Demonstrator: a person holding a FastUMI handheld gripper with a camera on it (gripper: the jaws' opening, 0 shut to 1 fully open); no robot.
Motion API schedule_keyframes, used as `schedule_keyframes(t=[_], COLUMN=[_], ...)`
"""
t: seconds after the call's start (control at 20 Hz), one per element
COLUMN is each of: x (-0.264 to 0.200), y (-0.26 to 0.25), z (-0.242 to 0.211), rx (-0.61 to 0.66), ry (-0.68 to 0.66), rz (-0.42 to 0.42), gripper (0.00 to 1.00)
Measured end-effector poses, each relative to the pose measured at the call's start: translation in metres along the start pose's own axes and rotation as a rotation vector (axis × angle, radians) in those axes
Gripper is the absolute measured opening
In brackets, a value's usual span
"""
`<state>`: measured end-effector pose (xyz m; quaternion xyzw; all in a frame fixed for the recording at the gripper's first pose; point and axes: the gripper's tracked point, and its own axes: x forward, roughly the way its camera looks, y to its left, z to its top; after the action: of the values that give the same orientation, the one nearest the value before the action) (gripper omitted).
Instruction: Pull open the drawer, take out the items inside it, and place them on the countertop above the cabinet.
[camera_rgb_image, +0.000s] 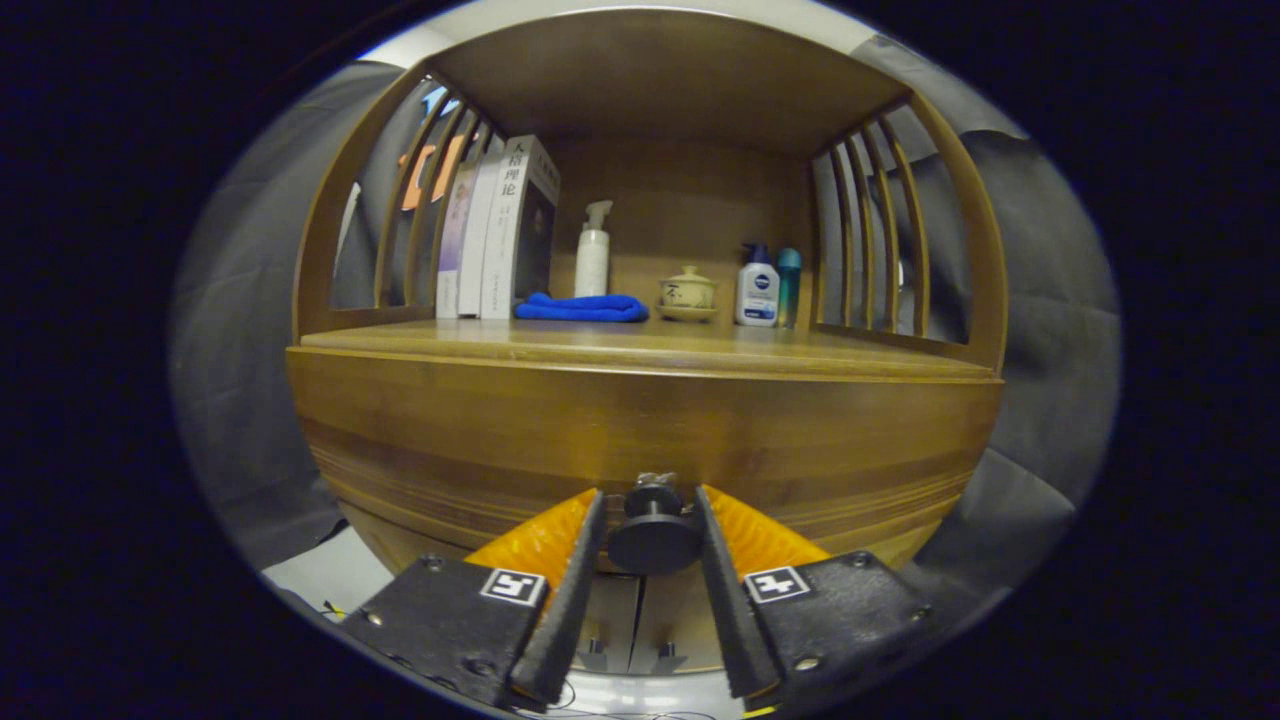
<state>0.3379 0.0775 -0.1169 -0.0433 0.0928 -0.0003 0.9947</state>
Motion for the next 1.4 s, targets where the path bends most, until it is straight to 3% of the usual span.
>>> schedule_keyframes(t=[0.15,0.45,1.4], x=[-0.003,-0.01,-0.12], y=[0.0,0.0,-0.007], z=[-0.002,-0.005,-0.033], rx=[0.016,0.027,-0.004], ry=[0.027,0.051,0.04], rz=[0.002,-0.01,0.02], gripper=[0.45,0.34,0.34])
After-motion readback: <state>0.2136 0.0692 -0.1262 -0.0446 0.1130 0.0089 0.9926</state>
